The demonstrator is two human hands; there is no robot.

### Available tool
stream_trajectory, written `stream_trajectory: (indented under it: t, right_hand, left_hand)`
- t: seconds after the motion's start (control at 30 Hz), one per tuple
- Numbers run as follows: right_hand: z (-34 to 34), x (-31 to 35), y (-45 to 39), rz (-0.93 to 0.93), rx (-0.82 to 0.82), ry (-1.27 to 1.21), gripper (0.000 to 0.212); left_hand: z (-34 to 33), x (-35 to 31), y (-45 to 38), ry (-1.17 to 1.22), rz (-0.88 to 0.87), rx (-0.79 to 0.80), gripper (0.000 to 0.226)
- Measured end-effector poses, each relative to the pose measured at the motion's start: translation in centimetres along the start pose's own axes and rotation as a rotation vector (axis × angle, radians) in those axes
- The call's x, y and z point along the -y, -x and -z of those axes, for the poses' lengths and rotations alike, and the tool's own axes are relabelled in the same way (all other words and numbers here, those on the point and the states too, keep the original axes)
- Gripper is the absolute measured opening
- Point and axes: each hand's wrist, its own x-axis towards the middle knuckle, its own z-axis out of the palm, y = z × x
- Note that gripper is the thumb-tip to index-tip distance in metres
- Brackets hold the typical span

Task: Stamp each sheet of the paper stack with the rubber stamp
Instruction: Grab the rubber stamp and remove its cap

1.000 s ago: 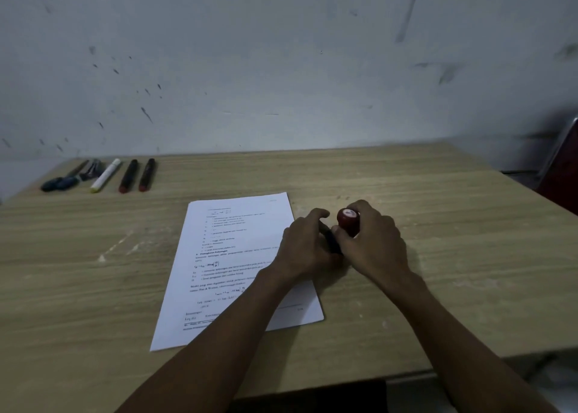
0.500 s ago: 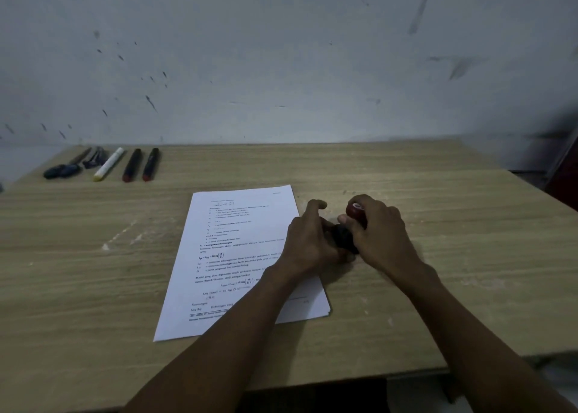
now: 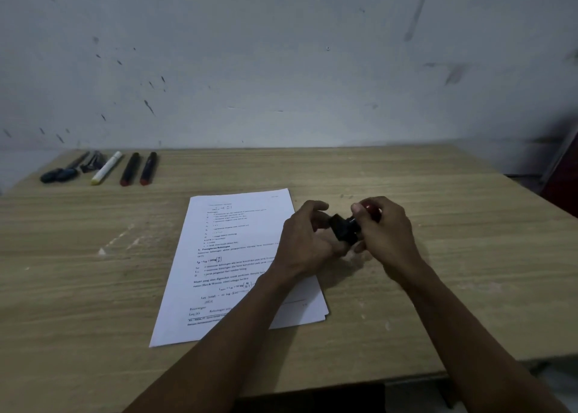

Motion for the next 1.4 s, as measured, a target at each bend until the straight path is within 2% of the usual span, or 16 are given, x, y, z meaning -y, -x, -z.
stream_trajectory:
  t: [0.13,0.27,0.4,0.47,0.57,0.73,0.83,1.03,1.27,1.4]
  right_hand:
    - [-0.6,0.9,-0.4,-0.116,-0.027,-0.216,0.019]
    - [-1.0,1.7,-0.4,-0.168,0.008,-0.255,0.024]
    - [-1.4,2.3,-0.2,-0.111,0.015,-0.271,0.029]
    - [-1.4,2.4,-0.4,-0.145,0.046,-0.326,0.03]
    - [-0.9,2.6,-0.6,-0.253,0.094,-0.453,0.032]
    - [-0.6,2.3,-0.5,-0.227,0.051,-0.403,0.029]
    - [-0.2,1.3,-0.9,-0.19,-0.046,-0.299,0.028]
    - [0.4,0.0,-1.2,-0.115,-0.177,-0.148,0.025]
    - [1.4,-0.2,-1.2,-0.102,-0.238,-0.13,0.024]
    - [1.6,-0.3,-1.2,-0.103,-0.236,-0.126,0.022]
  left_hand:
    - [0.6,-0.5,0.2,0.175,-0.033,-0.003,0.048]
    - [1.5,-1.3,-0.1,0.163,-0.066,0.013,0.04]
    - [2.7,-1.7,-0.5,0.172,-0.07,0.055,0.038]
    - [3.4,-1.8,-0.5,0.163,-0.081,0.075,0.039]
    - [4.0,-2.0,-0.2,0.162,-0.087,0.117,0.049]
    - [4.4,-1.0,-0.8,0.183,0.011,0.06,0.062]
    - [3.7,-0.5,-1.2,0.079,0.023,0.019,0.07]
    - [0.8,0.4,-1.9,-0.264,0.015,0.004,0.07]
    - [-2.1,1.1,-2.5,-0.624,0.02,0.144,0.061]
    - [-1.5,0.8,-2.9,-0.693,0.062,0.206,0.06]
